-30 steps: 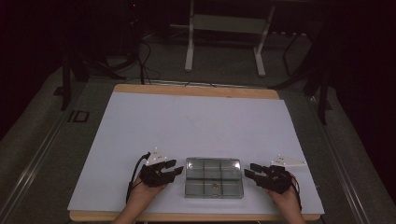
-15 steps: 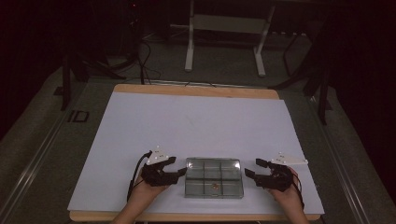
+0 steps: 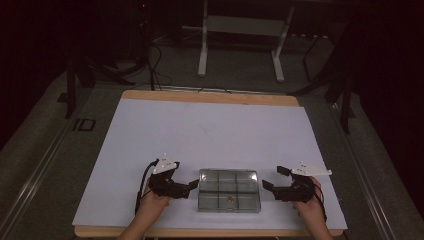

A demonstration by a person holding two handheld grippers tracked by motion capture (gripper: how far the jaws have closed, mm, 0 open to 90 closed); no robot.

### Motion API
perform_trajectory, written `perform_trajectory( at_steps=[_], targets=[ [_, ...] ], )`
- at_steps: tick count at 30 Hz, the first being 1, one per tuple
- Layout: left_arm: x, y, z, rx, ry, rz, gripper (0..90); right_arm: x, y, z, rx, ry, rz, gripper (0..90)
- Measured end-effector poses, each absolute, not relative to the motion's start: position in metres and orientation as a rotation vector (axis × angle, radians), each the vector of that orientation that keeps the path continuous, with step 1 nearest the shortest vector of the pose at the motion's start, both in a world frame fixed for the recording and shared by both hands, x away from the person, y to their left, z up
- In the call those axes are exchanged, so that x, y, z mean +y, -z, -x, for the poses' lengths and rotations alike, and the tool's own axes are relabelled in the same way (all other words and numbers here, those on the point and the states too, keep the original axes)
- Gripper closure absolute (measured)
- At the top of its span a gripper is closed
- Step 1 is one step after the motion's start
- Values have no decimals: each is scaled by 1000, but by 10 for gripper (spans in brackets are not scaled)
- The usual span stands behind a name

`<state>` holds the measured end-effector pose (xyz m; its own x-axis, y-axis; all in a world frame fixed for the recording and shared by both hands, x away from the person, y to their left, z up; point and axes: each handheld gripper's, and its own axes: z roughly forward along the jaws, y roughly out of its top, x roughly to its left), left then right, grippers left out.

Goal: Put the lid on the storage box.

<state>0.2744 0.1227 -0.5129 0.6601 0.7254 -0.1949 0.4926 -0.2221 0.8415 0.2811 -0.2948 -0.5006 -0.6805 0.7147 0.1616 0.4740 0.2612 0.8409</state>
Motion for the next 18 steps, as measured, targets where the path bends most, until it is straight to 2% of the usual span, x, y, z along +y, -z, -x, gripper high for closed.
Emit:
perform_trajectory(
  at_steps=[18],
  targets=[
    [136, 515, -272, 974, -291, -1853, 22, -303, 507, -281, 2264, -1322, -1114, 142]
  ],
)
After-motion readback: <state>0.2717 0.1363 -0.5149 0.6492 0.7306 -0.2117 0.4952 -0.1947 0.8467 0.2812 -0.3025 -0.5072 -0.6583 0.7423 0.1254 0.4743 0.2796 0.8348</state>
